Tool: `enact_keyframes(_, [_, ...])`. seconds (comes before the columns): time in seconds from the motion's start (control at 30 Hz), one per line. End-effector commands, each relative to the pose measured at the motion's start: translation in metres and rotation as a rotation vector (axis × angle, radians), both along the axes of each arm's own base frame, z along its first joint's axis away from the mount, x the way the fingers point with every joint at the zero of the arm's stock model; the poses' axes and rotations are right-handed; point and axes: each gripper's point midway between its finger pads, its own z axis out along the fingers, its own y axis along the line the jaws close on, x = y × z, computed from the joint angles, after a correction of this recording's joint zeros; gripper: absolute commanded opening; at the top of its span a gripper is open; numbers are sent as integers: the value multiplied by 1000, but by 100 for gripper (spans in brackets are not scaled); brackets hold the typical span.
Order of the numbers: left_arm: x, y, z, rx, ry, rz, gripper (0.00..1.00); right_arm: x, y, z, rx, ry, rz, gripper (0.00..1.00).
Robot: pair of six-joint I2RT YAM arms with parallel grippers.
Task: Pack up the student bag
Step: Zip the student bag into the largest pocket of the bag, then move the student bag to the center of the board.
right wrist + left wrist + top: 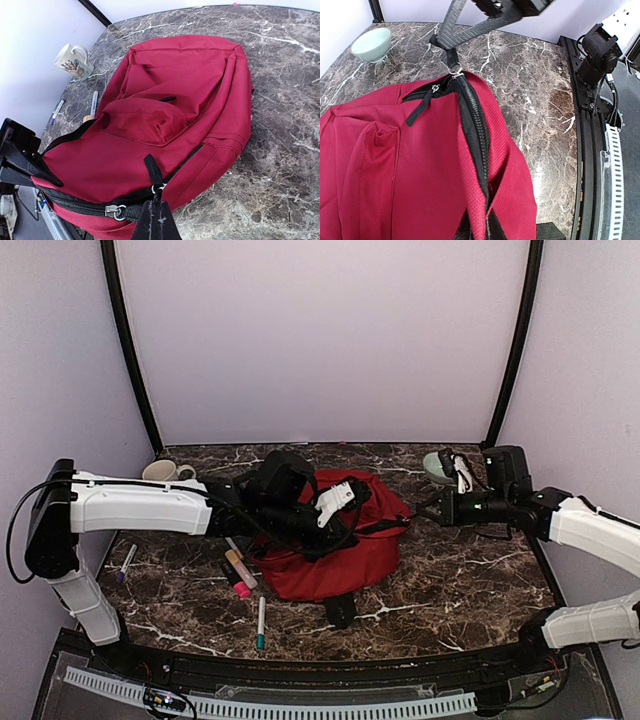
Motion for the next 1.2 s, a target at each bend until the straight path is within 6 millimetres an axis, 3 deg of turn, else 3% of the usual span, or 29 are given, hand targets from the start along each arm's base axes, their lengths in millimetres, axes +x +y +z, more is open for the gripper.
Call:
enact_keyframes(0.0, [-18, 18, -2, 37, 59, -8, 0, 35, -36, -3, -53, -53, -153, 0])
enact_keyframes(0.13, [-15, 6, 2, 20, 73, -20, 0, 37, -29, 0, -28, -39, -126, 0])
enact_keyframes(0.33, [-13, -21, 14, -6, 90, -69, 0, 35, -35, 6, -75, -51, -130, 0])
enact_keyframes(0.43, [-11, -34, 21, 7, 74, -106, 7, 32, -42, 3, -114, -37, -145, 0])
enact_keyframes(0.47, [-10, -38, 24, 1, 74, -114, 12, 30, -45, 1, -131, -29, -154, 4])
enact_keyframes(0.6, [-5, -57, 54, -80, 58, -140, 37, 27, -60, -3, -189, -2, -218, 46])
enact_keyframes(0.67, [-2, -63, 74, -133, 29, -131, 50, 27, -67, 0, -203, -10, -254, 55])
enact_keyframes(0.73, [2, -62, 93, -180, -10, -112, 71, 28, -71, 9, -197, -24, -283, 63])
enact_keyframes(0.8, [14, -55, 103, -197, -72, -45, 79, 28, -70, 19, -172, -40, -286, 66])
enact_keyframes(0.87, [39, -38, 102, -173, -122, 131, 97, 28, -67, 25, -146, -31, -287, 69])
enact_keyframes(0.93, [63, -11, 93, -107, -146, 324, 99, 26, -65, 26, -134, 3, -288, 72])
enact_keyframes(1.03, [79, 17, 82, -27, -162, 393, 99, 19, -59, 26, -137, 58, -291, 74])
enact_keyframes(1.17, [102, 55, 53, 20, 58, 431, 94, -5, -40, 10, -147, 200, -264, 75])
